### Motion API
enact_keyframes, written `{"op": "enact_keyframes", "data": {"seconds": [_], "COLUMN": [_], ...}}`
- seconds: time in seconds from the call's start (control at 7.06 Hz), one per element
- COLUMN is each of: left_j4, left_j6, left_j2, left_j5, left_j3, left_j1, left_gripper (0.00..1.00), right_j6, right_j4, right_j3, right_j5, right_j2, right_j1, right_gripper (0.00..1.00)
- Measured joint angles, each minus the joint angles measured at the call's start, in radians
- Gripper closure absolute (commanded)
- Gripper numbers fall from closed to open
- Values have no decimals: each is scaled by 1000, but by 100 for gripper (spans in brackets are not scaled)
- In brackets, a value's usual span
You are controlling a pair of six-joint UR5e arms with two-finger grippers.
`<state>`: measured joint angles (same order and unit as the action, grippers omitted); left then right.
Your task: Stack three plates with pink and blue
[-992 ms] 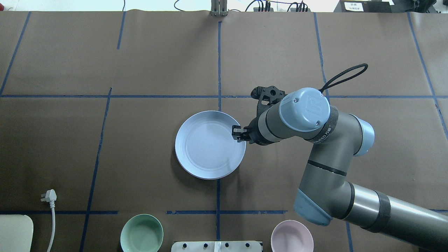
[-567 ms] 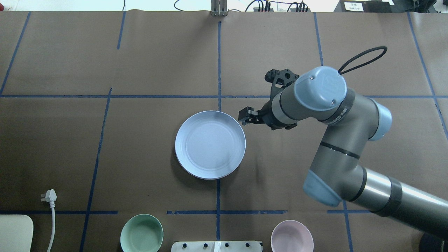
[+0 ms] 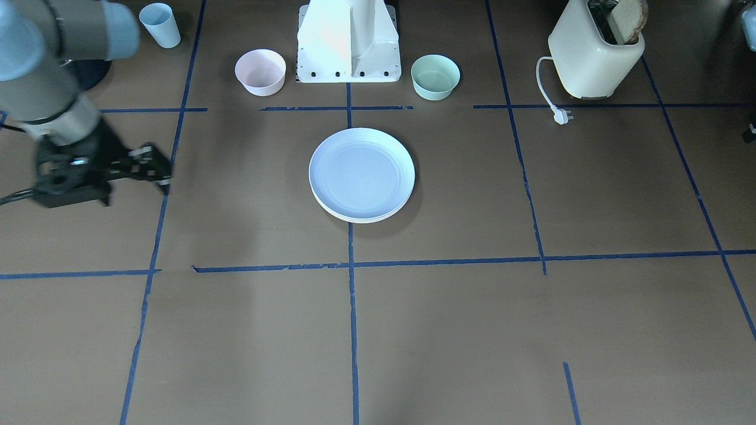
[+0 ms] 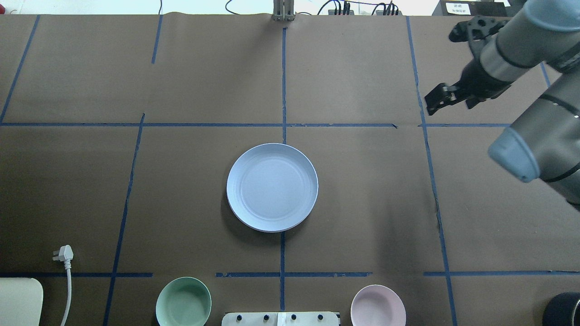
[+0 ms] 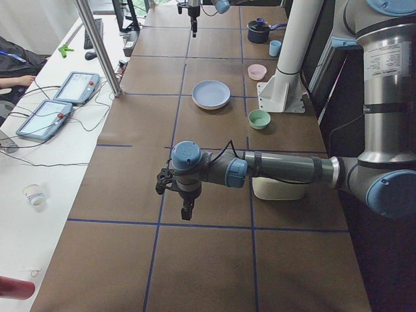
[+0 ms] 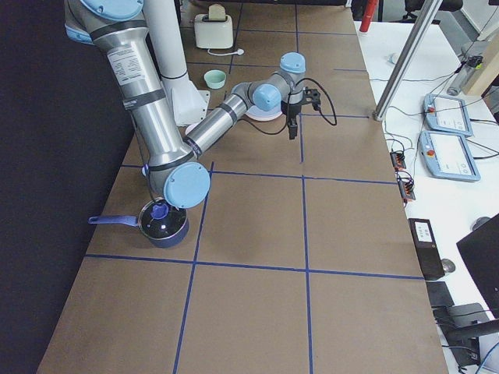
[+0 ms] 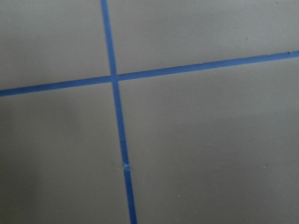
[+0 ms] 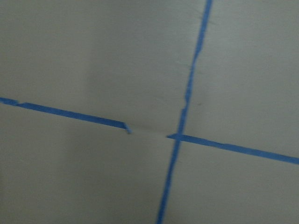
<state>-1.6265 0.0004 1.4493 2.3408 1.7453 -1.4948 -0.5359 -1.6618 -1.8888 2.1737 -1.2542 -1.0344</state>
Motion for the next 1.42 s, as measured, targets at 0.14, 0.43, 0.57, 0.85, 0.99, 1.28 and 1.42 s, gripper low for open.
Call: {"op": "enact_keyframes", "data": {"seconds": [0.14, 0.43, 0.57, 0.85, 0.99, 1.28, 1.42], "left_j4": [39, 64, 71, 82, 83, 82, 80], "left_j6": [44, 75, 86, 109, 115, 118, 117], "left_j2": [7, 22, 27, 33, 34, 32, 32], "left_j5": [0, 2, 2, 2, 3, 4, 5], "left_j3": [-11, -48, -58, -63, -64, -74, -80], "left_j1": [-22, -45, -51, -59, -64, -68, -68], "left_gripper": [0, 0, 0, 0, 0, 0, 0], "right_j6": [154, 464, 600, 739, 754, 767, 768], "right_j4": [-24, -35, -36, -32, -29, -27, -26], "right_j3": [34, 178, 251, 315, 325, 334, 338], "right_j5": [58, 181, 205, 229, 245, 257, 258], "right_j2": [-42, -86, -101, -162, -190, -220, -251], "right_j1": [-103, -301, -370, -449, -471, -520, -545], "right_gripper": [0, 0, 0, 0, 0, 0, 0]}}
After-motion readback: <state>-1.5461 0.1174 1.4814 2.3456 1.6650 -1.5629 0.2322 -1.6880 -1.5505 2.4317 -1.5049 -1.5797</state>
